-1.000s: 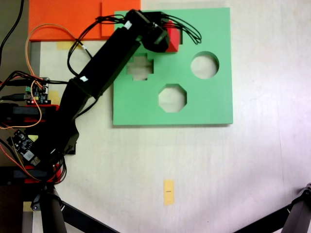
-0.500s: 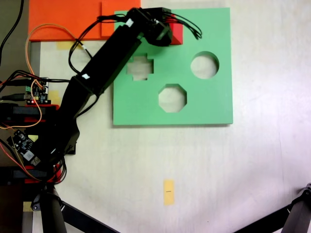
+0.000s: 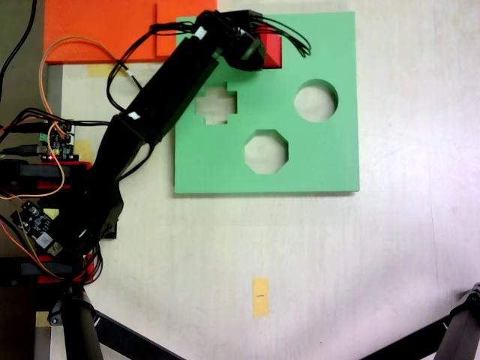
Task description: Put the square block into the corresponding hole
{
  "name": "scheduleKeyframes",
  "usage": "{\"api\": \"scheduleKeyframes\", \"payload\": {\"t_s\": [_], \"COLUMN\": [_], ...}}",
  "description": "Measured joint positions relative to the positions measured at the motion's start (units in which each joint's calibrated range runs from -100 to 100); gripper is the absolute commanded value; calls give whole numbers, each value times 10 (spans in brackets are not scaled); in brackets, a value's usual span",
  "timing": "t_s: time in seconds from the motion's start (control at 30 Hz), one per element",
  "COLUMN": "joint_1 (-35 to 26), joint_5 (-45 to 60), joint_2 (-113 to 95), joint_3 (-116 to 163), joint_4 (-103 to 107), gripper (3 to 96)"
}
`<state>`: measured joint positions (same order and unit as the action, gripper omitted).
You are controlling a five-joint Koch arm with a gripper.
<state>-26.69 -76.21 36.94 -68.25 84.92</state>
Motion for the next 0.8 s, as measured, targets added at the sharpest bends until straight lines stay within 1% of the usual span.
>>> {"api": "scheduleKeyframes", "payload": {"t_s": [0.07, 0.13, 0.17, 0.2, 0.27, 0.33, 0.4, 0.5, 0.53, 0.67, 0.8], "joint_1": [0, 0, 1, 2, 3, 4, 5, 6, 6, 11, 15], "joint_5": [1, 1, 1, 1, 1, 2, 3, 10, 13, 51, 90], "joint_2": [18, 33, 38, 48, 62, 71, 81, 86, 86, 44, -74], "joint_3": [-11, -14, -16, -21, -25, -26, -27, -26, -26, -23, -23], "joint_4": [0, 0, 0, -3, -22, -44, -53, -57, -57, -46, -25], "gripper": [298, 396, 495, 550, 577, 648, 750, 939, 959, 958, 955]}}
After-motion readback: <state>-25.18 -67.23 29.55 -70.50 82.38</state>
